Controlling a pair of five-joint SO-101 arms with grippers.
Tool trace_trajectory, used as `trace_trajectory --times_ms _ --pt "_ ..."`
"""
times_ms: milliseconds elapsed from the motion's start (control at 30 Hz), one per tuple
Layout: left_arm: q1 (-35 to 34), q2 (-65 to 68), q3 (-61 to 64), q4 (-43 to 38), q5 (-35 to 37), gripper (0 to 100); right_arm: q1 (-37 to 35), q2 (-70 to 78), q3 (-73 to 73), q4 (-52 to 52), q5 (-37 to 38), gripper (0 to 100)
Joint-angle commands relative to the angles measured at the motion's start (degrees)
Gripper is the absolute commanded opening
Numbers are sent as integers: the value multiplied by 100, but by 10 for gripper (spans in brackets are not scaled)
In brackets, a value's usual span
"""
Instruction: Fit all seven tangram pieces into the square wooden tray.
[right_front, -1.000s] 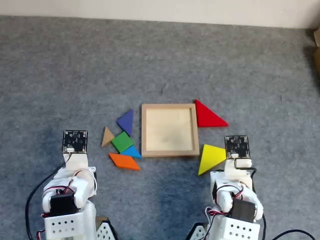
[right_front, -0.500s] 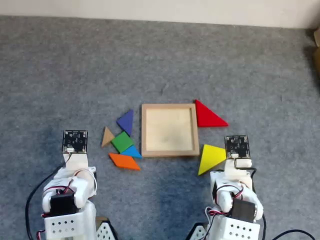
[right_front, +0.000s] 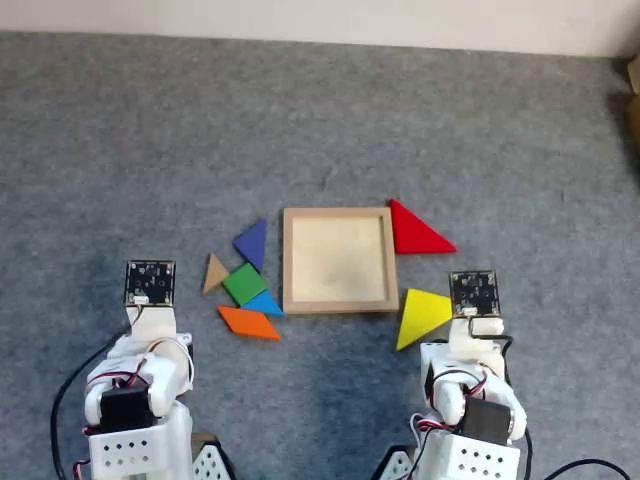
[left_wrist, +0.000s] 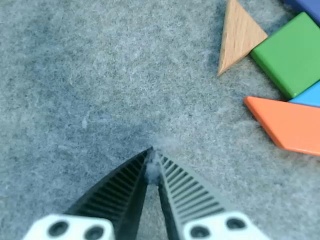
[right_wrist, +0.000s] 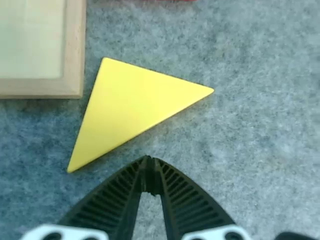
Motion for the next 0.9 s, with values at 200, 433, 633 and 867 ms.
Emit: trace_trajectory --times_ms 200,433,633,867 --pt "57 -66 110 -18 -26 5 57 -119 840 31 62 5" --pt "268 -66 110 0 -26 5 31 -119 840 31 53 5" --pt "277 -66 110 0 -26 5 -338 -119 840 57 62 5" --pt "277 -66 110 0 -26 5 -13 -119 822 -549 70 5"
